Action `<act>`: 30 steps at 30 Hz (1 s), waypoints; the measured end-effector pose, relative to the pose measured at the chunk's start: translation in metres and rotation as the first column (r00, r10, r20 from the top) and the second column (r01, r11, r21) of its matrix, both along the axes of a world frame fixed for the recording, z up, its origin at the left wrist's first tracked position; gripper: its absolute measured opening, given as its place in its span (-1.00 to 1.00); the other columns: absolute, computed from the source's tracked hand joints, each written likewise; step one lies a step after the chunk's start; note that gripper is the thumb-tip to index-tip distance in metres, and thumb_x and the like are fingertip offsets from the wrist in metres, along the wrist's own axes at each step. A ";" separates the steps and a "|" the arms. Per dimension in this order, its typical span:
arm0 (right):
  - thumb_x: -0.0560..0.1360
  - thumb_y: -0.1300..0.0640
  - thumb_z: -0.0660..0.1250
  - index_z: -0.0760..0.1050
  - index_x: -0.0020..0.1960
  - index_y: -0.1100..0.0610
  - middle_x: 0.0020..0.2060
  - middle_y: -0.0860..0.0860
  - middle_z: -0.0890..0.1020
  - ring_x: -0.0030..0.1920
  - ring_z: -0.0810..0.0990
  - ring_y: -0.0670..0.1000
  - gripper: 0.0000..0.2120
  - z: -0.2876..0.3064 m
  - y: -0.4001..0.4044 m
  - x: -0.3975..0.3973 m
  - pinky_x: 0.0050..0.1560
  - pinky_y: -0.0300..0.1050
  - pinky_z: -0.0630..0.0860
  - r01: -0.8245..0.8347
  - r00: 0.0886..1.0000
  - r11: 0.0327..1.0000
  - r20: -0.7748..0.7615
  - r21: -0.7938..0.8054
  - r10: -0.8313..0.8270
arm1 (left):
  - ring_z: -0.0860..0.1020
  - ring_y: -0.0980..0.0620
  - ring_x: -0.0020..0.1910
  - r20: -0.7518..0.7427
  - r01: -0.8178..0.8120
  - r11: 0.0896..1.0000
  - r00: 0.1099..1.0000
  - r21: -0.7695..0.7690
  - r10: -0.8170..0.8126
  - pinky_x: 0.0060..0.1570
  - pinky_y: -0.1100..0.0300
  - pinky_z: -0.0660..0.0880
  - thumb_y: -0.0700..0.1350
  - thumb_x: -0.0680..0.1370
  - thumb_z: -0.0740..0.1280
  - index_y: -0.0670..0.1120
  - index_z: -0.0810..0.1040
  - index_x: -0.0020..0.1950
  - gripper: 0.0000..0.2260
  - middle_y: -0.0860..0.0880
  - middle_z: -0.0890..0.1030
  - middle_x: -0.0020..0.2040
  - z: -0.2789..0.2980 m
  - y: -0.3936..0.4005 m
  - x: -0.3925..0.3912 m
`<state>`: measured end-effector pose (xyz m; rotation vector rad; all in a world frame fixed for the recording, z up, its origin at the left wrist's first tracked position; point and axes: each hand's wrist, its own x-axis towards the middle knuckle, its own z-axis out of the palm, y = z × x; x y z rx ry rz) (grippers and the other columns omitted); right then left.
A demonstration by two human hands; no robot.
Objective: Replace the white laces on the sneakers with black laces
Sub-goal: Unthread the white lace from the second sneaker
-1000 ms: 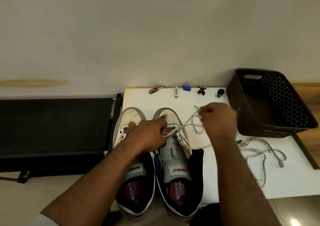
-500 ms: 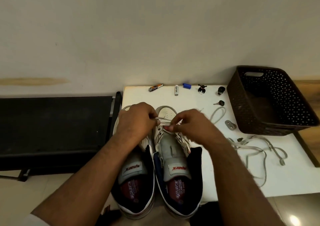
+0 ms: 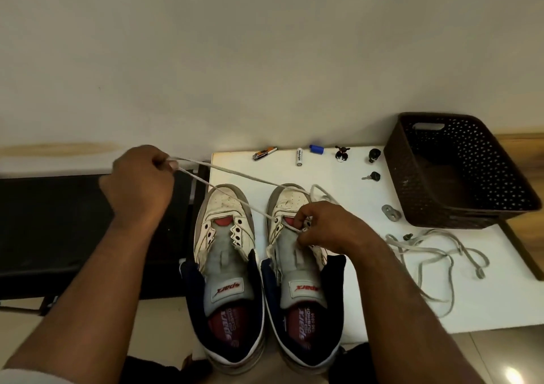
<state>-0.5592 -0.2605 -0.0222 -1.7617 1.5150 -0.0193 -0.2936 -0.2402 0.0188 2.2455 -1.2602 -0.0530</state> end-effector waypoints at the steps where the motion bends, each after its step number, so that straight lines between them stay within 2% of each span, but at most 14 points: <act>1: 0.31 0.19 0.48 0.56 -0.11 -0.03 -0.22 -0.15 0.49 -0.22 0.49 -0.12 -0.78 -0.001 0.000 0.001 -0.32 -0.28 0.39 -0.018 1.000 1.000 -0.019 -0.019 0.018 | 0.57 -0.13 0.01 -0.027 0.053 0.998 0.998 -0.041 -0.055 0.11 -0.06 0.45 -0.08 0.56 0.35 -0.05 0.62 -0.04 -0.92 -0.06 0.65 -0.02 0.000 0.001 -0.003; 3: 0.30 0.17 0.49 0.58 -0.09 0.03 -0.19 -0.12 0.50 -0.15 0.50 -0.08 -0.79 -0.002 -0.001 0.004 -0.26 -0.23 0.43 -0.044 0.998 0.997 -0.052 -0.064 0.040 | 0.59 -0.04 -0.06 -0.188 0.284 0.959 0.941 -0.011 -0.281 -0.02 0.08 0.50 -0.11 0.54 0.36 -0.02 0.62 -0.06 -0.95 0.02 0.66 -0.07 -0.002 0.000 -0.021; 5: 0.30 0.15 0.51 0.60 -0.06 0.07 -0.14 -0.08 0.55 -0.11 0.53 -0.05 -0.77 -0.002 -0.001 0.005 -0.15 -0.17 0.49 -0.041 0.997 0.996 -0.064 -0.081 0.036 | 0.59 0.08 -0.12 -0.436 0.562 0.820 0.768 0.109 -0.468 -0.15 0.17 0.51 -0.13 0.53 0.40 0.01 0.64 -0.09 -0.95 0.11 0.64 -0.11 -0.002 0.000 -0.048; 6: 0.29 0.14 0.51 0.60 -0.05 0.07 -0.12 -0.06 0.56 -0.09 0.54 -0.04 -0.76 -0.001 -0.001 0.005 -0.10 -0.15 0.51 -0.040 0.997 0.996 -0.067 -0.081 0.034 | 0.59 0.10 -0.10 -0.493 0.662 0.728 0.700 0.177 -0.516 -0.16 0.19 0.52 -0.13 0.52 0.41 0.03 0.64 -0.07 -0.94 0.12 0.63 -0.09 -0.004 0.001 -0.061; 8: 0.30 0.12 0.51 0.59 -0.05 0.04 -0.08 -0.05 0.57 -0.06 0.54 -0.03 -0.76 0.001 0.000 0.006 -0.07 -0.15 0.52 -0.048 0.997 0.996 -0.068 -0.077 0.043 | 0.57 0.10 0.01 -0.446 0.733 0.594 0.677 0.332 -0.586 -0.09 0.24 0.50 -0.15 0.52 0.40 0.05 0.62 0.05 -0.85 0.11 0.62 0.03 -0.018 0.002 -0.080; 9: 0.31 0.12 0.51 0.58 -0.05 0.02 -0.06 -0.05 0.57 -0.06 0.54 -0.03 -0.76 0.001 0.000 0.006 -0.07 -0.15 0.51 -0.053 0.997 0.996 -0.068 -0.078 0.047 | 0.57 0.08 0.07 -0.397 0.719 0.574 0.695 0.393 -0.600 -0.03 0.23 0.50 -0.18 0.52 0.39 0.05 0.59 0.14 -0.78 0.07 0.60 0.11 -0.026 0.002 -0.087; 12: 0.33 0.11 0.50 0.58 -0.02 0.02 -0.02 -0.03 0.59 -0.04 0.54 -0.03 -0.76 0.002 0.000 0.006 -0.04 -0.14 0.52 -0.059 0.996 0.995 -0.070 -0.084 0.053 | 0.56 0.00 0.16 -0.356 0.671 0.621 0.741 0.405 -0.569 0.14 0.11 0.51 -0.21 0.51 0.38 0.03 0.53 0.21 -0.70 0.00 0.59 0.20 -0.041 -0.001 -0.093; 15: 0.36 0.10 0.50 0.59 0.01 0.03 0.04 -0.02 0.59 0.00 0.54 -0.02 -0.77 0.003 0.000 0.006 0.00 -0.14 0.51 -0.045 0.997 0.996 -0.066 -0.076 0.040 | 0.59 0.00 0.01 -0.369 0.654 0.651 0.756 0.385 -0.541 -0.01 0.14 0.53 -0.17 0.48 0.44 -0.01 0.52 0.14 -0.73 -0.04 0.63 0.04 -0.045 -0.004 -0.091; 18: 0.36 0.10 0.52 0.58 -0.01 0.01 -0.03 -0.06 0.55 -0.04 0.51 -0.04 -0.78 0.004 -0.001 0.005 -0.13 -0.22 0.42 -0.007 0.999 0.999 -0.037 -0.034 0.005 | 0.59 0.01 -0.06 -0.319 0.631 0.656 0.776 0.415 -0.545 -0.07 0.18 0.50 -0.15 0.47 0.47 -0.06 0.62 0.06 -0.81 -0.02 0.63 -0.07 -0.040 -0.005 -0.093; 21: 0.35 0.17 0.53 0.59 -0.05 0.01 -0.17 -0.11 0.51 -0.09 0.49 -0.06 -0.78 0.005 -0.001 0.003 -0.30 -0.30 0.33 0.039 0.998 0.998 0.044 0.046 -0.041 | 0.60 0.00 -0.05 -0.258 0.580 0.697 0.814 0.421 -0.521 -0.07 0.20 0.49 -0.16 0.50 0.44 -0.10 0.68 0.01 -0.89 -0.05 0.66 -0.06 -0.026 -0.009 -0.083; 24: 0.38 0.24 0.50 0.61 0.00 0.03 -0.27 -0.17 0.45 -0.15 0.47 -0.11 -0.77 0.010 -0.003 0.000 -0.33 -0.35 0.28 0.034 0.995 0.995 0.092 0.097 -0.043 | 0.56 0.03 -0.13 -0.181 0.405 0.886 0.911 0.227 -0.370 -0.21 0.28 0.40 -0.25 0.52 0.37 -0.13 0.67 -0.06 -0.91 -0.03 0.64 -0.11 -0.009 -0.010 -0.048; 26: 0.39 0.23 0.50 0.63 0.05 0.04 -0.22 -0.14 0.47 -0.11 0.46 -0.10 -0.74 0.012 -0.004 -0.004 -0.31 -0.37 0.30 0.043 0.994 0.996 0.098 0.079 -0.051 | 0.51 0.05 -0.13 -0.108 0.150 0.982 0.981 -0.111 -0.162 -0.11 0.27 0.35 -0.27 0.54 0.32 -0.18 0.65 -0.03 -0.88 -0.10 0.64 -0.08 0.000 -0.008 -0.021; 28: 0.39 0.21 0.50 0.63 0.06 0.03 -0.10 -0.08 0.49 -0.07 0.46 -0.09 -0.74 0.012 -0.004 -0.006 -0.30 -0.38 0.31 0.053 0.994 0.998 0.095 0.043 -0.057 | 0.52 0.04 -0.10 -0.132 -0.041 0.939 0.991 -0.343 -0.004 -0.05 0.23 0.39 -0.22 0.58 0.27 -0.19 0.62 0.03 -0.86 -0.13 0.63 -0.05 0.002 -0.005 -0.006; 30: 0.39 0.20 0.49 0.63 0.07 0.05 -0.06 -0.06 0.49 -0.06 0.46 -0.09 -0.74 0.010 -0.002 -0.003 -0.32 -0.40 0.30 0.042 0.995 0.999 0.085 0.013 -0.043 | 0.60 -0.04 -0.08 -0.324 -0.059 0.922 0.943 -0.382 -0.074 -0.01 0.05 0.53 -0.15 0.59 0.26 -0.07 0.57 -0.01 -0.91 -0.07 0.62 -0.03 -0.003 -0.008 -0.010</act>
